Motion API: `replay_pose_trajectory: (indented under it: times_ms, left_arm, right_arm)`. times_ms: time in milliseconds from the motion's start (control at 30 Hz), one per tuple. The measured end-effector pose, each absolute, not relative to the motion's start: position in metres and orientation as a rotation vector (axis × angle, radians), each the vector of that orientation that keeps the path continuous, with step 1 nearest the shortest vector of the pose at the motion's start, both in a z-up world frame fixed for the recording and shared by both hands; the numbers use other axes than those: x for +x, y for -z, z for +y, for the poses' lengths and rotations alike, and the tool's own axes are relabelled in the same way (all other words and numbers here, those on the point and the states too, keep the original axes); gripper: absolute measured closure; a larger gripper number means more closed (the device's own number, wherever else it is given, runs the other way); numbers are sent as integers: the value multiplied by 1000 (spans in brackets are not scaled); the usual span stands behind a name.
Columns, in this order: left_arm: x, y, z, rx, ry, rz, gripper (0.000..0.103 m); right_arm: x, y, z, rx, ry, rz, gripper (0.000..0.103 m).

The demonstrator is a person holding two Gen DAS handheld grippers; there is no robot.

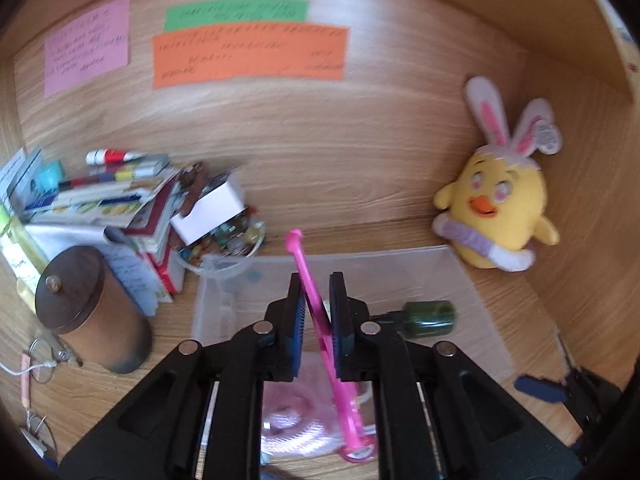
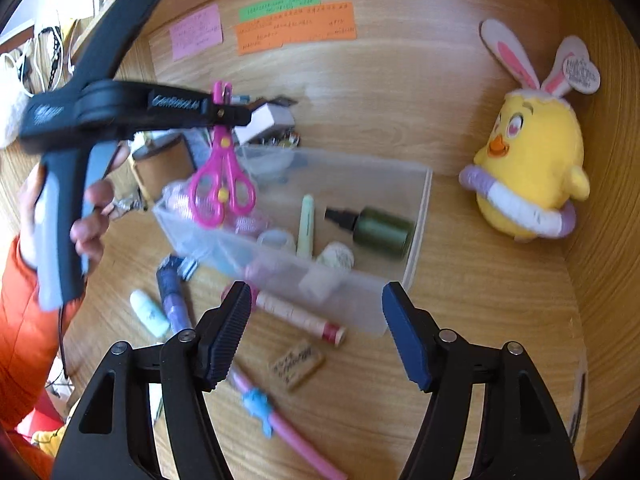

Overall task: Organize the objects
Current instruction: 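Drop the pink scissors and green bottle into the clear box and open both grippers, then grasp the white ointment tube with the left gripper while the right grasps the pink pen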

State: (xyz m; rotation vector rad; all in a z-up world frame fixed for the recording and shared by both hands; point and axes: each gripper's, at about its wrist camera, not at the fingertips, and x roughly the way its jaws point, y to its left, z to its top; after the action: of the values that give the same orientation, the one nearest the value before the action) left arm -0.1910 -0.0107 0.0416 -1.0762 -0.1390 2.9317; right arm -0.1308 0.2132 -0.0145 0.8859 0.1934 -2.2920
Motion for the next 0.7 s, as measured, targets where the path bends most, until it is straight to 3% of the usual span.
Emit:
replay_pose_trajectory:
  times_ms: [300,433,700]
  left_arm:
    - [-182,-14,-29,-1231,-2841,-192,77]
    - [-160,-17,-30,-1202,-2866,-145,56]
    - [-110,-12,-24,-1193,-2898,-2,34]
  right_arm:
    - [-115,42,211,978,2227,232,39]
    - [-108,52,209,1008,2202,255,39]
    - [-93,64,206,1016,2194,301,42]
